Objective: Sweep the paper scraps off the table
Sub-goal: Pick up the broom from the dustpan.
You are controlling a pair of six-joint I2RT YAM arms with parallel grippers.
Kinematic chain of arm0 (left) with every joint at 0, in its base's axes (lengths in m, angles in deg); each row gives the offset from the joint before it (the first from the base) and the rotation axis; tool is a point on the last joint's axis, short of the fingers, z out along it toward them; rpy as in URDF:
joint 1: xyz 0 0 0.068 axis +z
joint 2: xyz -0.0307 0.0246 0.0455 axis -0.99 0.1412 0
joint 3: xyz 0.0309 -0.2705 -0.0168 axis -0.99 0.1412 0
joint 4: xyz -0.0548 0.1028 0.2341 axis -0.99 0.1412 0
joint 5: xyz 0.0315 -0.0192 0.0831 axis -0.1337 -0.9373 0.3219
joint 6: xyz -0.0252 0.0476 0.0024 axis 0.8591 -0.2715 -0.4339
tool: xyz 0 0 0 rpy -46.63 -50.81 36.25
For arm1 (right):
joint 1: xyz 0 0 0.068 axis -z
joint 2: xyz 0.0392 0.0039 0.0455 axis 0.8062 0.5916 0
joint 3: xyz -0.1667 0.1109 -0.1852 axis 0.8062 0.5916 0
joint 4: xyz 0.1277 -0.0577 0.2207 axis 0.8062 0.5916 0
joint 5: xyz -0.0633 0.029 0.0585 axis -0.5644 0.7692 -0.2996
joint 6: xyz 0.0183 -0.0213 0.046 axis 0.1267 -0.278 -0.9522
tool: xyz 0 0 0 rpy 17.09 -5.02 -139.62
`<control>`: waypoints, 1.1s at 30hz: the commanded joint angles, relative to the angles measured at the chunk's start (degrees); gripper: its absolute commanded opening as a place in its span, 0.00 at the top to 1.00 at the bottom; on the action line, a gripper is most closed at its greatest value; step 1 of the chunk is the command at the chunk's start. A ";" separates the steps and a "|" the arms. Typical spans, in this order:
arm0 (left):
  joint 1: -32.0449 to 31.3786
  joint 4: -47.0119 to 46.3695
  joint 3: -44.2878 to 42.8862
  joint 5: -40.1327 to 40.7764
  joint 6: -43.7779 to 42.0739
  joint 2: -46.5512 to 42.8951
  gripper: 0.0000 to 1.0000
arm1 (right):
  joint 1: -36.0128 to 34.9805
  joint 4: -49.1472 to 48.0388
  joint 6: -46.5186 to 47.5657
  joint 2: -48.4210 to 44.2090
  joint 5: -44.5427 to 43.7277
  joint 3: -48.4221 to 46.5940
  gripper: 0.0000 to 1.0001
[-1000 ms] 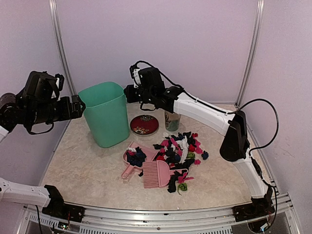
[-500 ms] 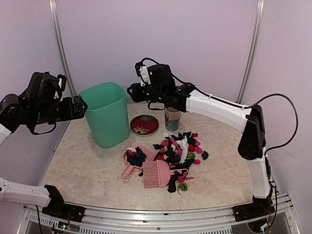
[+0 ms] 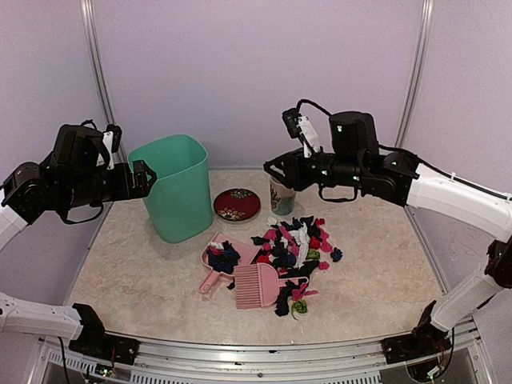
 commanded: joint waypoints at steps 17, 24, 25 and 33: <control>0.17 -11.77 4.11 -7.85 -1.72 -0.10 0.01 | 11.66 6.93 -12.98 -12.03 24.05 38.98 0.72; 0.16 -12.21 4.74 -9.13 -1.48 0.75 0.01 | 12.86 -4.54 -18.44 -3.80 29.01 42.59 0.70; 0.17 -12.14 4.78 -9.13 -1.44 0.91 0.01 | 12.96 -5.92 -18.87 -2.46 28.72 42.94 0.70; 0.17 -11.47 4.40 -8.66 -1.56 0.94 0.01 | 14.08 -13.27 -20.02 4.43 28.65 43.96 0.67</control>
